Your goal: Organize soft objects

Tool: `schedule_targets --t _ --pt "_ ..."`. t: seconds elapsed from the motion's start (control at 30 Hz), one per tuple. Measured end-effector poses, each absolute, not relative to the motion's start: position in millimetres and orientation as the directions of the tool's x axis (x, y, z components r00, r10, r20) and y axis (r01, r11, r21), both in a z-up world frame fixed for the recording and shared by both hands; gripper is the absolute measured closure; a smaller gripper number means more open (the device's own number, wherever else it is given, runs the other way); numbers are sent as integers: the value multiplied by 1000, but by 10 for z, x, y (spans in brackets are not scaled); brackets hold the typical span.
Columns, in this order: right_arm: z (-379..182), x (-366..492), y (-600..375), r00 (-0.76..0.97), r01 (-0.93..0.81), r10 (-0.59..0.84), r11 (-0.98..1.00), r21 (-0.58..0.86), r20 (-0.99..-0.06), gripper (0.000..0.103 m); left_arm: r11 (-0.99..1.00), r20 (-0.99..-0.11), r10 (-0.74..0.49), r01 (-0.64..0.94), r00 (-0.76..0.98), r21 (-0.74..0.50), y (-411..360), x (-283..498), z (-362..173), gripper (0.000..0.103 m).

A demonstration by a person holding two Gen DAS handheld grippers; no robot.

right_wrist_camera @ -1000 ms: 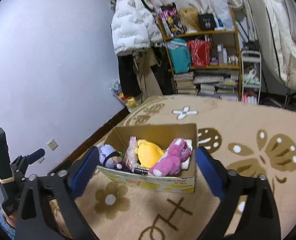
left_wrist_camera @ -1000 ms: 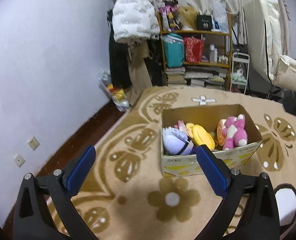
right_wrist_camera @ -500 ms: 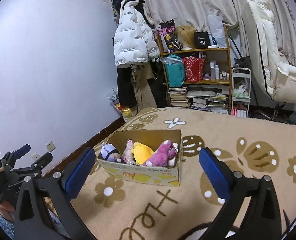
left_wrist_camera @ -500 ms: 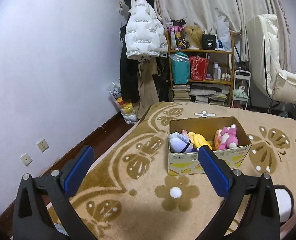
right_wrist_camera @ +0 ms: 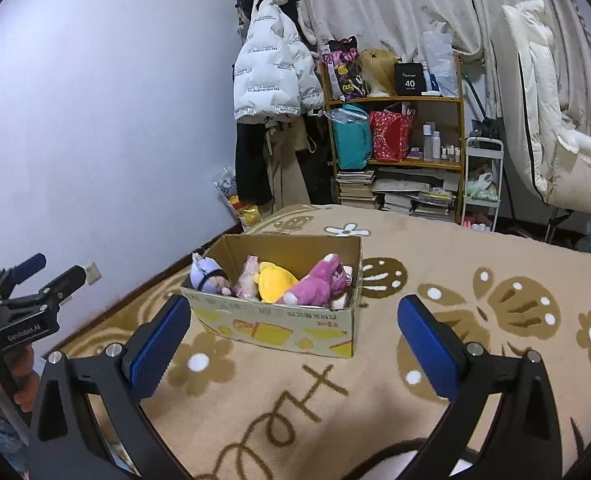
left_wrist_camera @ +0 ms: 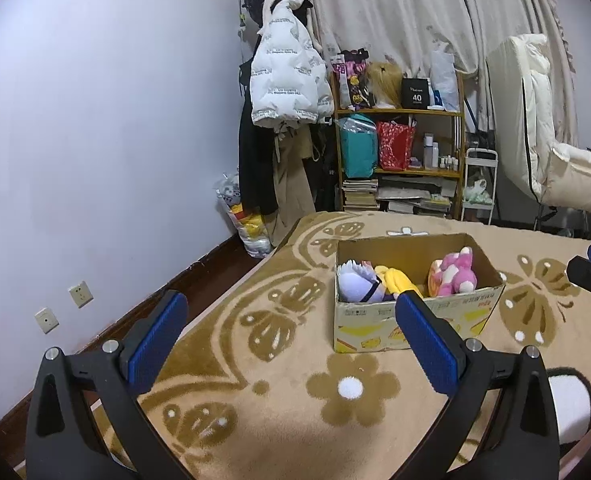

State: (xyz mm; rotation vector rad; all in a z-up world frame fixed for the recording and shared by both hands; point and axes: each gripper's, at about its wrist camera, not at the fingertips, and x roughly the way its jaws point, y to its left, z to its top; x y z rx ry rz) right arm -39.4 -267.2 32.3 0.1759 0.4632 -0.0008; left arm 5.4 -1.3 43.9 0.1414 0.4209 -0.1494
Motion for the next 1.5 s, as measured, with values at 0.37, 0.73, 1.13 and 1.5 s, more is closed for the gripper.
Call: schedule_targets --t 0.37,0.73,1.13,1.5 --pt "151 -286 -2718 883 57 32 983 174 -468 0 976 -423 -135 195 896 102 -62 120 349 0" --pt "63 -165 -2701 865 52 32 987 153 -501 0 978 -429 -96 166 898 129 -71 194 270 0" --pt "49 -174 -2736 863 73 16 985 155 -505 0 978 -429 -112 177 896 114 -37 178 254 0" --pt "43 -176 -2759 864 81 9 984 156 -504 0 977 -433 -115 181 894 114 -34 166 244 0"
